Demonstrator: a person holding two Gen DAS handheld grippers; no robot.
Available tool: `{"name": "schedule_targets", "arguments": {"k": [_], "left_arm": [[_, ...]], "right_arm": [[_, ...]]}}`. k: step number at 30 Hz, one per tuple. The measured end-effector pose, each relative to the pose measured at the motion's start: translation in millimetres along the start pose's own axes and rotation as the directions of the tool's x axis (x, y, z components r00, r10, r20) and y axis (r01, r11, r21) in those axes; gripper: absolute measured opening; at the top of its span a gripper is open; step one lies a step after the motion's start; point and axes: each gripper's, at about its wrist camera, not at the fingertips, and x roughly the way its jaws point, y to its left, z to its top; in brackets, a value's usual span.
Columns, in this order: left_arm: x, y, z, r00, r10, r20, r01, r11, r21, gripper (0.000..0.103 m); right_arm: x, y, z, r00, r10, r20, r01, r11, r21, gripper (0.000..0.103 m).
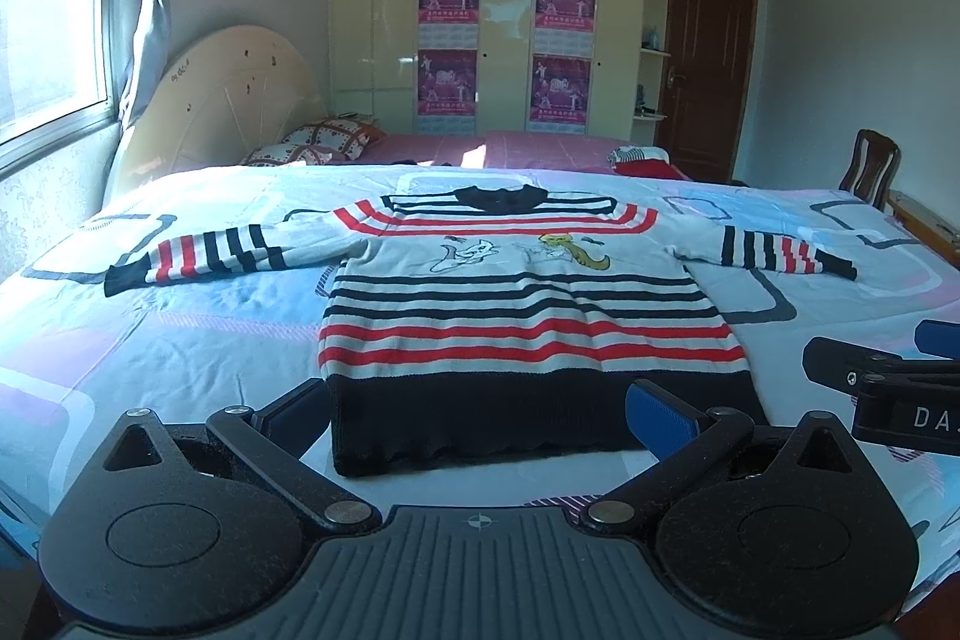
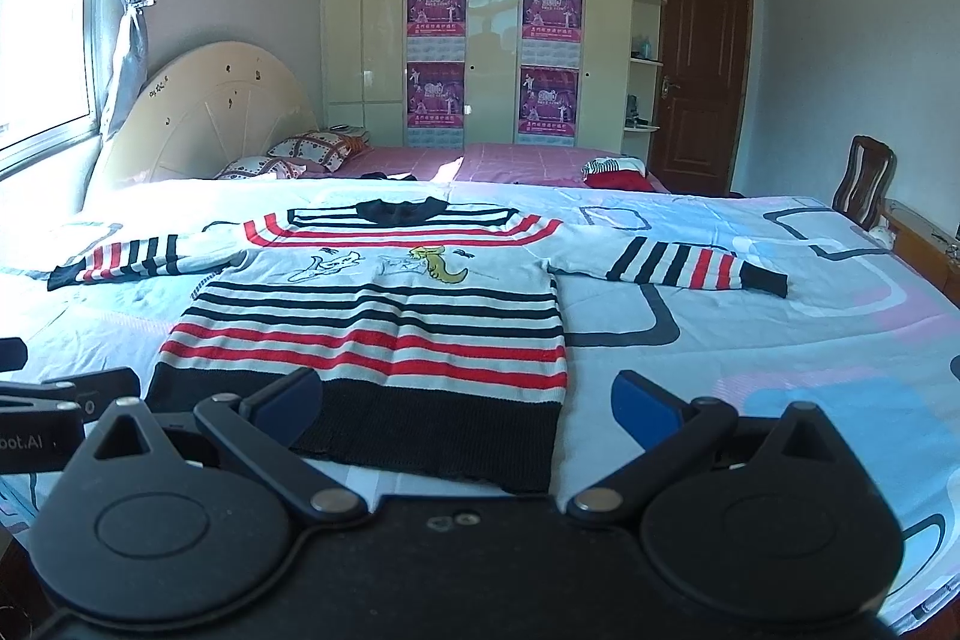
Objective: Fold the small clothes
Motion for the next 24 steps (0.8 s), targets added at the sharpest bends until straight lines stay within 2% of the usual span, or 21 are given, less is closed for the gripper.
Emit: {"name": "schedule_targets", "arguments": {"k": [5, 9, 11, 14, 17, 19, 22, 24], "left_arm": [[18.0, 10.9, 18.8, 0.998, -0.049, 0.029, 0.050, 0.997, -0.058, 0.103], [61.0, 15.6, 54.8, 0.996, -0.059, 0.061, 0.063, 0.996, -0.065, 0.103], [83.7, 9.9, 70.8, 0.996, -0.021, 0.090, 0.025, 0.998, -0.052, 0.103], [126.0, 1.9, 89.7, 0.996, 0.026, 0.086, -0.024, 0.999, -0.027, 0.103], [182.5, -6.6, 104.6, 0.998, 0.051, 0.043, -0.049, 0.998, -0.036, 0.103], [215.6, -12.1, 111.1, 0.997, 0.078, 0.023, -0.076, 0.994, -0.073, 0.103], [263.6, -22.5, 117.4, 0.993, 0.114, -0.018, -0.115, 0.987, -0.110, 0.103], [292.0, -30.9, 118.3, 0.990, 0.129, -0.054, -0.135, 0.983, -0.126, 0.103]], "right_arm": [[9.7, -23.7, 10.6, 0.999, -0.005, 0.036, 0.004, 1.000, 0.031, 0.103], [31.2, -68.1, 30.6, 0.994, -0.034, 0.108, 0.023, 0.995, 0.100, 0.103], [49.2, -93.5, 41.3, 0.989, -0.062, 0.134, 0.043, 0.989, 0.142, 0.100], [95.0, -142.0, 57.4, 0.984, -0.105, 0.141, 0.069, 0.968, 0.240, 0.086], [154.6, -196.8, 65.8, 0.985, -0.137, 0.110, 0.092, 0.935, 0.343, 0.076], [199.5, -236.4, 67.0, 0.988, -0.144, 0.052, 0.109, 0.901, 0.421, 0.063], [260.5, -294.0, 56.5, 0.989, -0.149, -0.023, 0.137, 0.828, 0.543, 0.052], [297.7, -328.0, 45.3, 0.987, -0.148, -0.068, 0.158, 0.771, 0.617, 0.050]]}}
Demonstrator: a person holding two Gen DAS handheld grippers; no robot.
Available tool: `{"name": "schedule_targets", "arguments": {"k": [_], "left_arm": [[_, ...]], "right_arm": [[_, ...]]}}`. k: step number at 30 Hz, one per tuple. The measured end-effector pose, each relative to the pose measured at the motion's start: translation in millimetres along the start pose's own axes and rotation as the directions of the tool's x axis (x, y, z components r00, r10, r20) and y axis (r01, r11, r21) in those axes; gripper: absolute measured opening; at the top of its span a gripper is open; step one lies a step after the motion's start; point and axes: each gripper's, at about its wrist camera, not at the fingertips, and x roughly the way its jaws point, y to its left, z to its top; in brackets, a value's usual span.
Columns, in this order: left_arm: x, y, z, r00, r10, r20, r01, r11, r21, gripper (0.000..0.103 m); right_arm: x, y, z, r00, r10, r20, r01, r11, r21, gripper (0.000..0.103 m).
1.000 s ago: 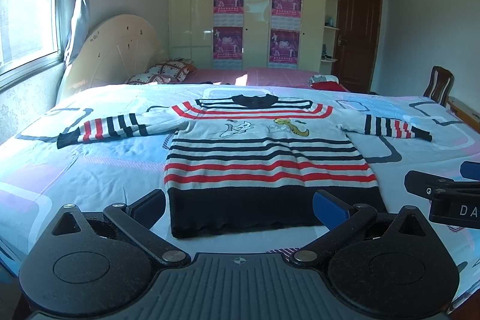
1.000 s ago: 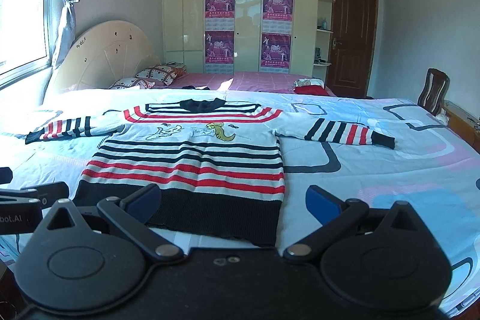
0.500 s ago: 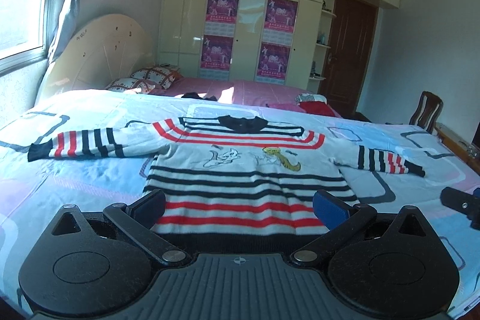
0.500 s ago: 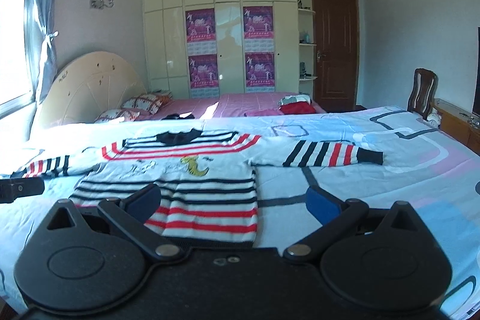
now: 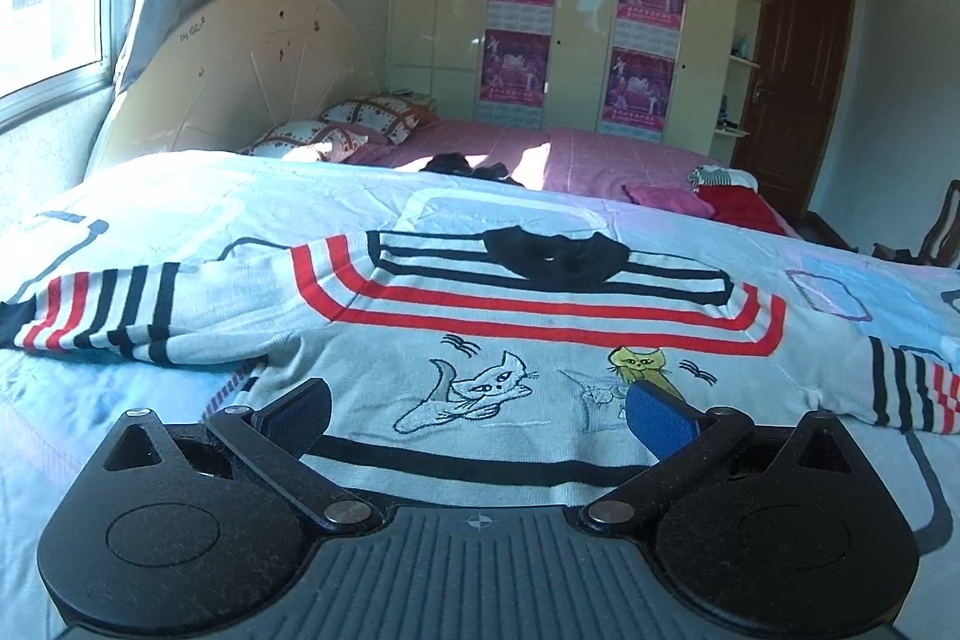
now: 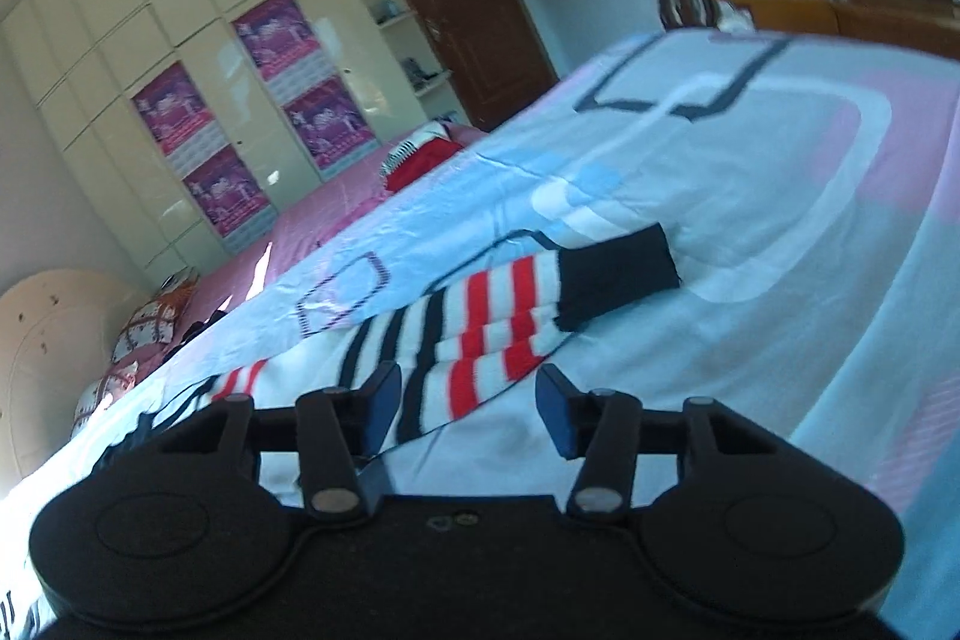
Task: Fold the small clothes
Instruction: 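Grasp the black cuff of a striped sleeve with the right tool, then fold the held sleeve across the sweater body and open the right tool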
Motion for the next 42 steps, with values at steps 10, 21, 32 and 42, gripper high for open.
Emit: {"name": "schedule_targets", "arguments": {"k": [10, 21, 32, 42], "left_arm": [[56.5, -44.6, 2.0, 0.995, 0.058, -0.081, -0.054, 0.997, 0.059, 0.103], [62.0, -20.9, 18.2, 0.994, 0.095, -0.048, -0.091, 0.993, 0.075, 0.103], [70.3, 68.6, 28.2, 0.995, 0.093, -0.035, -0.090, 0.993, 0.073, 0.103], [85.6, 144.0, 25.5, 0.995, 0.063, -0.079, -0.063, 0.998, -0.003, 0.103]], "right_arm": [[90.0, -54.3, 8.4, 1.000, -0.013, -0.010, 0.015, 0.981, 0.194, 0.036], [74.4, -10.8, 23.9, 0.997, -0.023, 0.070, 0.023, 1.000, 0.001, 0.008], [35.2, 195.1, -20.0, 0.981, 0.193, 0.032, -0.167, 0.914, -0.370, 0.008], [76.7, 349.1, -155.6, 0.923, 0.244, -0.297, -0.372, 0.765, -0.527, 0.015]]}}
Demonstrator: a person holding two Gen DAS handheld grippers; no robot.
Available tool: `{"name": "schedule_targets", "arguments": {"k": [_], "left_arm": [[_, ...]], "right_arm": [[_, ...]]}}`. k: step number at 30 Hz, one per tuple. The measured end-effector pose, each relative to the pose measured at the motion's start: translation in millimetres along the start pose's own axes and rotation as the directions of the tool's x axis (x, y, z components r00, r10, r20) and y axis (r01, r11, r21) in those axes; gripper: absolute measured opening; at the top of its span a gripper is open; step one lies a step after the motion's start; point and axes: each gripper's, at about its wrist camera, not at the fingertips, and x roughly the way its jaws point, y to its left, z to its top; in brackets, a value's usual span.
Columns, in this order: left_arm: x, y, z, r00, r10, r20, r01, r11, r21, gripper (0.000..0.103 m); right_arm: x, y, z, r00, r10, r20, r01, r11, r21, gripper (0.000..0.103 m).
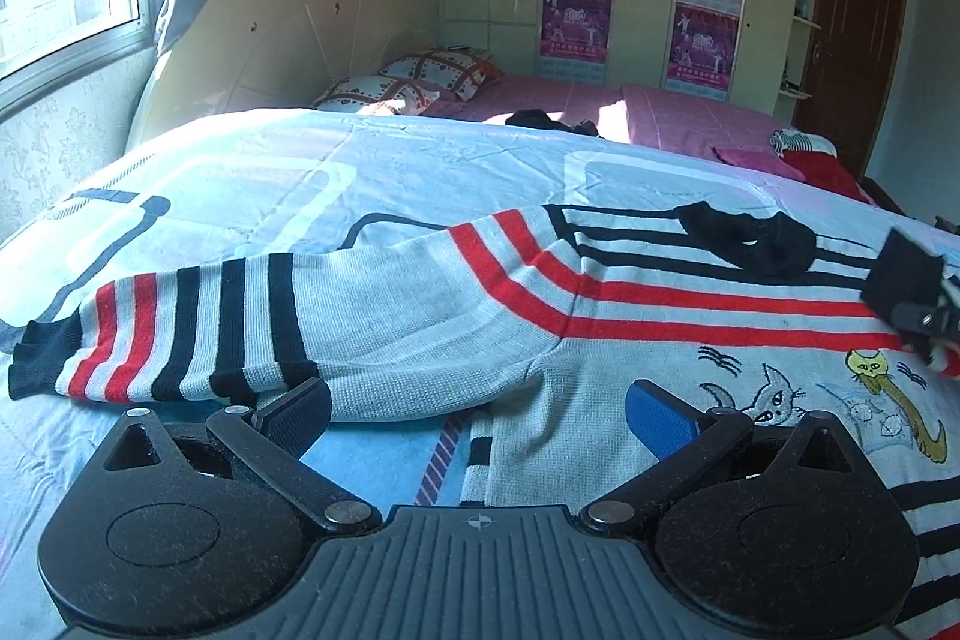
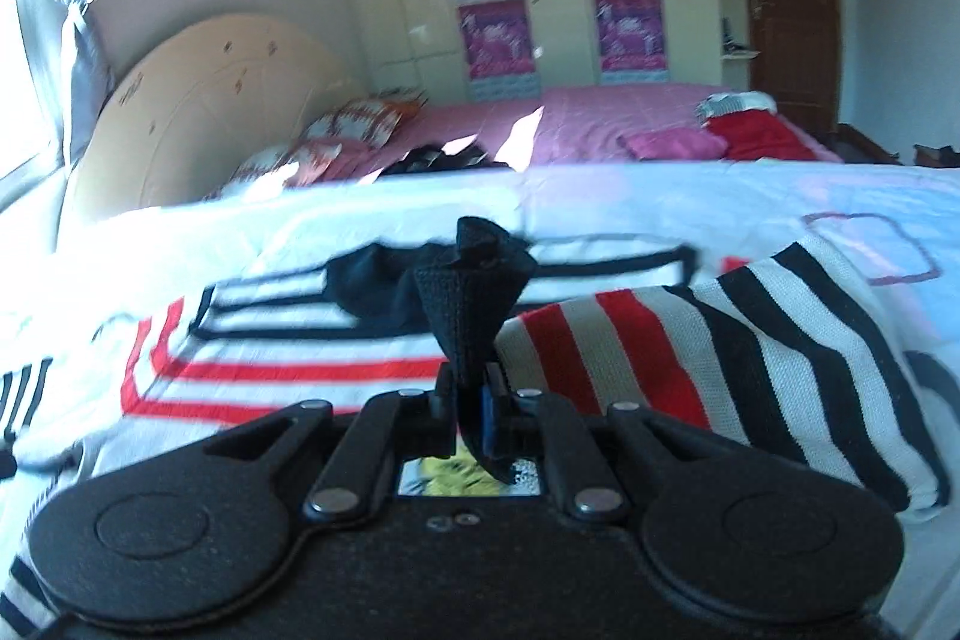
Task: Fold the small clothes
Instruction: 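Fold the held sleeve across the sweater body and open the right tool, then grasp the black cuff of the other sleeve with the left tool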
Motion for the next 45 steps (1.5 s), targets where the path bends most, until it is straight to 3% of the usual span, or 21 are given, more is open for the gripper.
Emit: {"name": "schedule_targets", "arguments": {"k": [1, 2, 4, 6, 9, 10, 14, 17, 18, 23, 25, 26, 27, 28, 32, 36, 40, 45], "left_arm": [[2.9, 1.9, -0.1, 1.000, -0.010, -0.008, 0.010, 1.000, -0.011, 0.103], [6.0, 2.0, 0.3, 1.000, -0.019, -0.014, 0.019, 1.000, -0.019, 0.103], [9.3, -2.9, 0.7, 0.999, -0.040, -0.014, 0.039, 0.999, -0.026, 0.103], [12.0, -14.1, 2.2, 0.998, -0.065, -0.010, 0.065, 0.997, -0.038, 0.103], [17.9, -42.2, 5.3, 0.986, -0.166, -0.018, 0.165, 0.985, -0.052, 0.103], [21.0, -57.3, 7.0, 0.971, -0.239, -0.024, 0.237, 0.970, -0.052, 0.103], [36.3, -115.1, 9.4, 0.904, -0.423, -0.066, 0.414, 0.903, -0.119, 0.102], [52.0, -154.5, 8.5, 0.853, -0.510, -0.113, 0.488, 0.855, -0.173, 0.064], [59.3, -166.4, 6.5, 0.838, -0.530, -0.133, 0.499, 0.841, -0.209, 0.063], [94.8, -187.2, 0.5, 0.816, -0.551, -0.176, 0.472, 0.810, -0.348, 0.061], [106.8, -185.7, -1.5, 0.822, -0.540, -0.183, 0.450, 0.812, -0.372, 0.027], [112.3, -184.6, -2.0, 0.818, -0.544, -0.186, 0.450, 0.807, -0.382, 0.005], [114.9, -181.8, -1.2, 0.814, -0.557, -0.167, 0.460, 0.793, -0.399, 0.005], [114.1, -180.4, 2.3, 0.818, -0.555, -0.151, 0.469, 0.796, -0.384, 0.005], [100.4, -179.9, 25.1, 0.844, -0.531, -0.080, 0.501, 0.832, -0.238, 0.005], [91.7, -154.6, 50.6, 0.877, -0.479, -0.015, 0.474, 0.872, -0.121, 0.005], [105.1, -122.6, 54.6, 0.908, -0.416, -0.048, 0.414, 0.909, -0.049, 0.005], [110.9, -106.5, 36.6, 0.916, -0.390, -0.097, 0.391, 0.920, -0.019, 0.005]], "right_arm": [[7.0, 9.4, -4.7, 0.999, 0.010, -0.034, -0.011, 1.000, -0.018, 0.022], [5.2, 18.3, -9.2, 1.000, 0.005, -0.023, -0.006, 0.999, -0.034, 0.024], [-13.7, 25.8, -16.1, 0.999, 0.004, 0.036, -0.002, 0.998, -0.066, 0.042], [-34.3, 20.8, -23.2, 0.998, -0.017, 0.063, 0.021, 0.998, -0.067, 0.044], [-54.3, -5.5, -28.2, 0.992, -0.081, 0.093, 0.085, 0.996, -0.039, 0.040], [-58.5, -13.5, -28.4, 0.990, -0.104, 0.096, 0.106, 0.994, -0.021, 0.039], [-81.8, -54.7, -29.9, 0.977, -0.181, 0.116, 0.176, 0.983, 0.055, 0.039], [-93.7, -79.8, -32.1, 0.968, -0.222, 0.120, 0.213, 0.974, 0.081, 0.039], [-97.5, -87.1, -33.2, 0.966, -0.231, 0.119, 0.222, 0.971, 0.087, 0.039], [-105.2, -113.8, -38.5, 0.957, -0.267, 0.108, 0.254, 0.959, 0.127, 0.039], [-106.8, -123.1, -40.5, 0.955, -0.279, 0.099, 0.264, 0.954, 0.142, 0.039], [-107.2, -126.4, -41.4, 0.954, -0.283, 0.096, 0.267, 0.952, 0.149, 0.039], [-107.4, -129.8, -42.0, 0.954, -0.286, 0.094, 0.270, 0.950, 0.155, 0.039], [-107.4, -131.8, -41.8, 0.953, -0.287, 0.093, 0.271, 0.950, 0.157, 0.039], [-105.1, -135.5, -40.4, 0.953, -0.288, 0.094, 0.271, 0.949, 0.162, 0.039], [-98.8, -130.2, -39.4, 0.957, -0.275, 0.092, 0.258, 0.952, 0.162, 0.039], [-88.6, -123.9, -38.9, 0.962, -0.259, 0.080, 0.244, 0.957, 0.158, 0.039], [-75.5, -121.9, -32.5, 0.964, -0.251, 0.082, 0.235, 0.957, 0.168, 0.039]]}}
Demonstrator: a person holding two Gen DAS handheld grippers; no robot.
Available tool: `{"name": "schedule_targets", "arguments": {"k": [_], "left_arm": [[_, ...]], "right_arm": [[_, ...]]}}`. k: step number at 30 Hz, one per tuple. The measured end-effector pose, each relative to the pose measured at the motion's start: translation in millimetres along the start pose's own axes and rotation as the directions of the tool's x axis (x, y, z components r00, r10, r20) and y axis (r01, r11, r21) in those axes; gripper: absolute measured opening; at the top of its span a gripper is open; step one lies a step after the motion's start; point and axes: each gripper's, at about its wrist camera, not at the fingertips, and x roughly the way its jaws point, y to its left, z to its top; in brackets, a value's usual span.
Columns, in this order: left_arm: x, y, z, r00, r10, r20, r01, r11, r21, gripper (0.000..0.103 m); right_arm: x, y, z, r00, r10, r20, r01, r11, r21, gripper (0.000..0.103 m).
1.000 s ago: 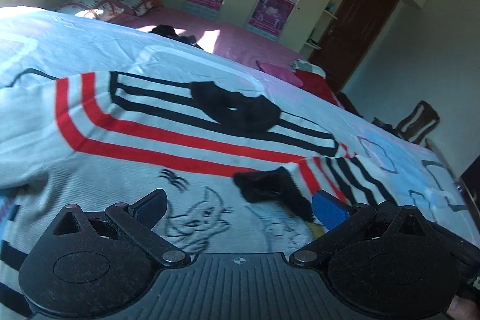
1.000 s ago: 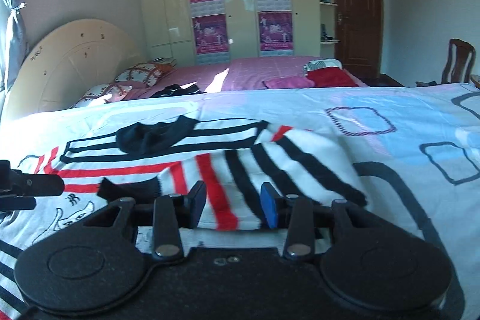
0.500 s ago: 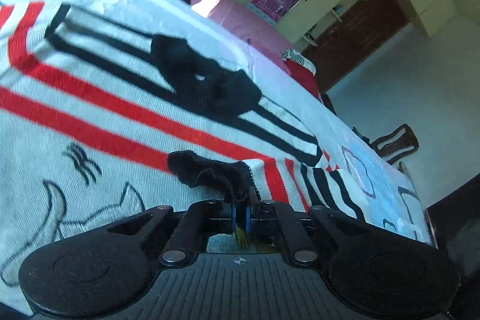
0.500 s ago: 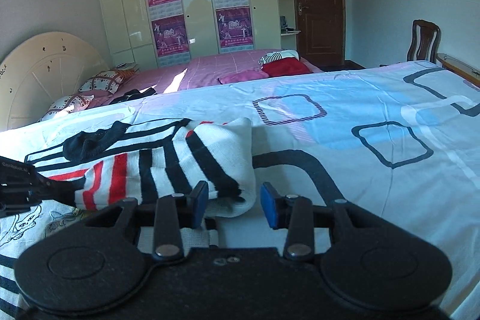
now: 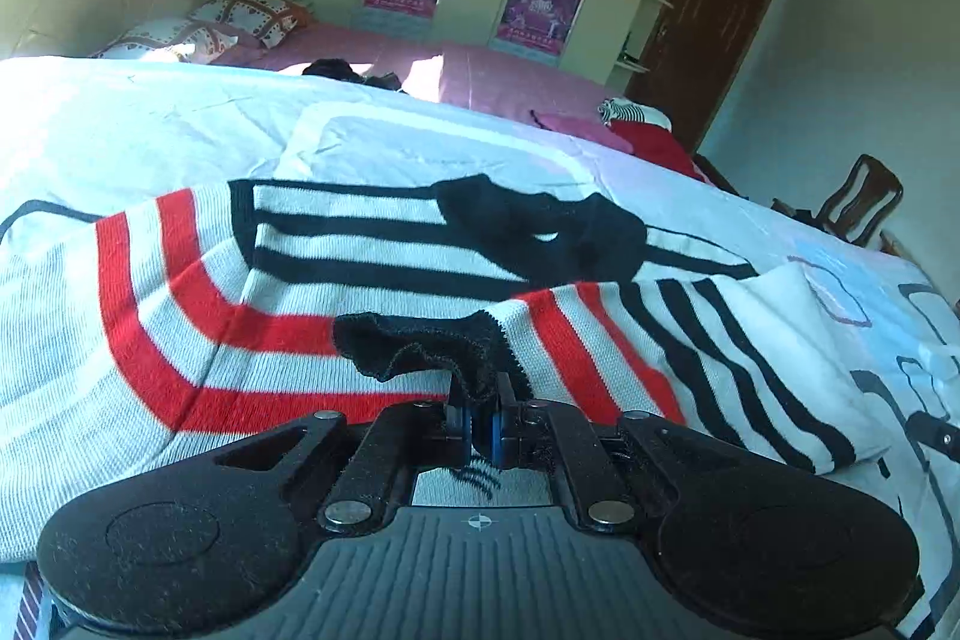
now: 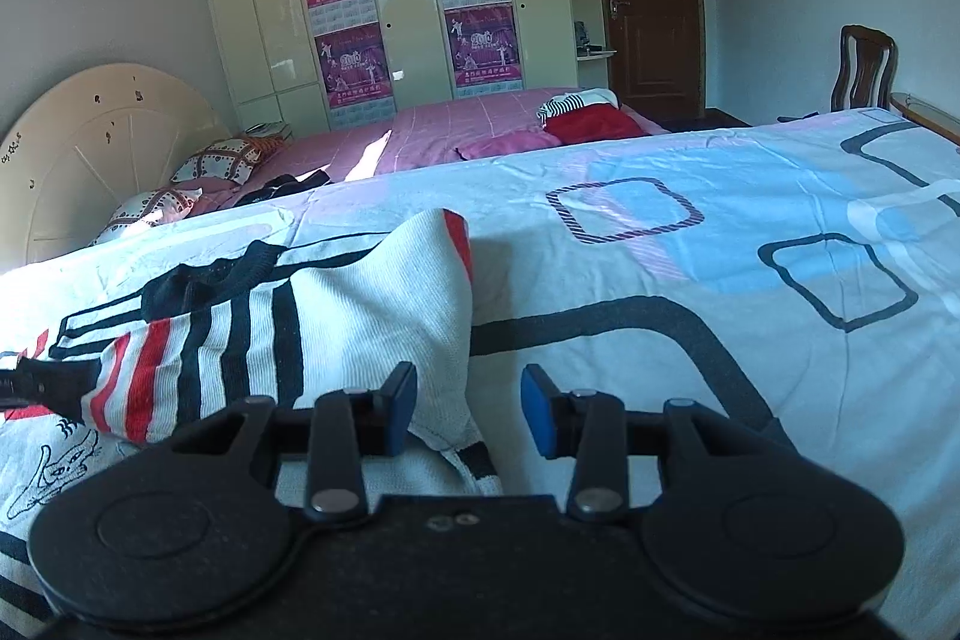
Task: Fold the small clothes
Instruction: 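Grasp the black cuff of the other sleeve with the left tool, then fold that sleeve across the sweater body and open the left tool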
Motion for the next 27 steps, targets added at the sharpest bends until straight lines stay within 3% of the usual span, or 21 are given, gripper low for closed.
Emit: {"name": "schedule_targets", "arguments": {"k": [3, 6, 14, 16, 17, 20, 23, 25, 27], "left_arm": [[-10.2, -0.5, -8.5, 0.999, 0.003, 0.042, -0.003, 1.000, 0.001, 0.005], [-15.7, 3.2, -17.3, 0.998, 0.030, 0.060, -0.029, 1.000, -0.009, 0.005], [-14.2, 12.2, -23.3, 1.000, 0.029, 0.006, -0.029, 0.999, -0.032, 0.005], [-20.3, 16.4, -21.4, 0.998, 0.055, -0.007, -0.055, 0.997, -0.054, 0.013], [-28.3, 17.1, -20.0, 0.995, 0.101, 0.020, -0.100, 0.994, -0.052, 0.021], [-43.7, 17.9, -8.0, 0.981, 0.161, 0.106, -0.158, 0.987, -0.033, 0.023], [-33.4, 6.6, 8.3, 0.988, 0.082, 0.134, -0.083, 0.996, 0.006, 0.023], [-11.5, -5.4, 13.1, 0.995, 0.017, 0.101, -0.022, 0.999, 0.045, 0.023], [14.5, -13.1, 11.1, 0.999, 0.008, 0.052, -0.011, 0.997, 0.072, 0.023]], "right_arm": [[11.3, 4.9, -0.6, 1.000, -0.005, -0.022, 0.005, 1.000, -0.023, 0.038], [37.4, 9.8, -14.7, 0.989, -0.022, -0.148, 0.011, 0.997, -0.074, 0.034], [22.5, 11.0, -2.9, 0.998, 0.001, -0.063, -0.005, 0.997, -0.075, 0.029], [21.9, 9.1, 5.8, 0.999, 0.008, -0.037, -0.011, 0.997, -0.077, 0.027], [23.2, 7.8, 11.8, 1.000, 0.009, -0.024, -0.011, 0.997, -0.080, 0.026], [34.0, 3.3, 26.1, 1.000, 0.027, 0.005, -0.026, 0.996, -0.085, 0.017], [60.1, 4.0, 38.4, 0.998, 0.060, 0.015, -0.057, 0.992, -0.113, 0.008], [82.6, 8.0, 45.1, 0.996, 0.090, 0.009, -0.088, 0.988, -0.127, 0.007], [103.2, 13.5, 50.2, 0.992, 0.124, -0.002, -0.123, 0.981, -0.147, 0.007]]}}
